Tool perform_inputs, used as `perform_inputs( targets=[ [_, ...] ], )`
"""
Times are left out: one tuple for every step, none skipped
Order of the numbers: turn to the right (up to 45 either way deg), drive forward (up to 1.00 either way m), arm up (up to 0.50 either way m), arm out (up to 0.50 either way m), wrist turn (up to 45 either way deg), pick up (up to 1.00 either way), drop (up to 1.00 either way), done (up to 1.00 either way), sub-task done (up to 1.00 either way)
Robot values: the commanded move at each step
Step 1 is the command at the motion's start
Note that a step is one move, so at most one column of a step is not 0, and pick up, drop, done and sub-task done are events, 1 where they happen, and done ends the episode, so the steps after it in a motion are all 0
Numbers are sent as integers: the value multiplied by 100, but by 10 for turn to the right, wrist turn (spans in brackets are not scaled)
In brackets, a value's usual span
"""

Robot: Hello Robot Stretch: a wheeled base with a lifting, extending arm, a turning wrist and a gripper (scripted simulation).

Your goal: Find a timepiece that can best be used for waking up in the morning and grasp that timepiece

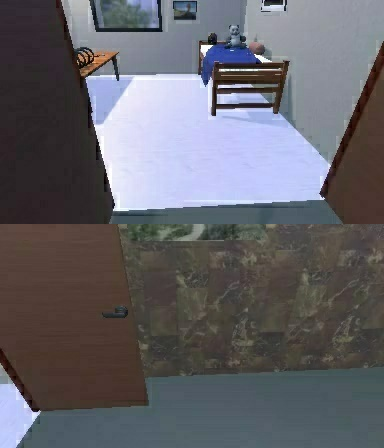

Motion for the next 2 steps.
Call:
perform_inputs(
  targets=[
    [0,100,0,0,0,0,0,0,0],
    [-60,0,0,0,0,0,0,0,0]
  ],
)
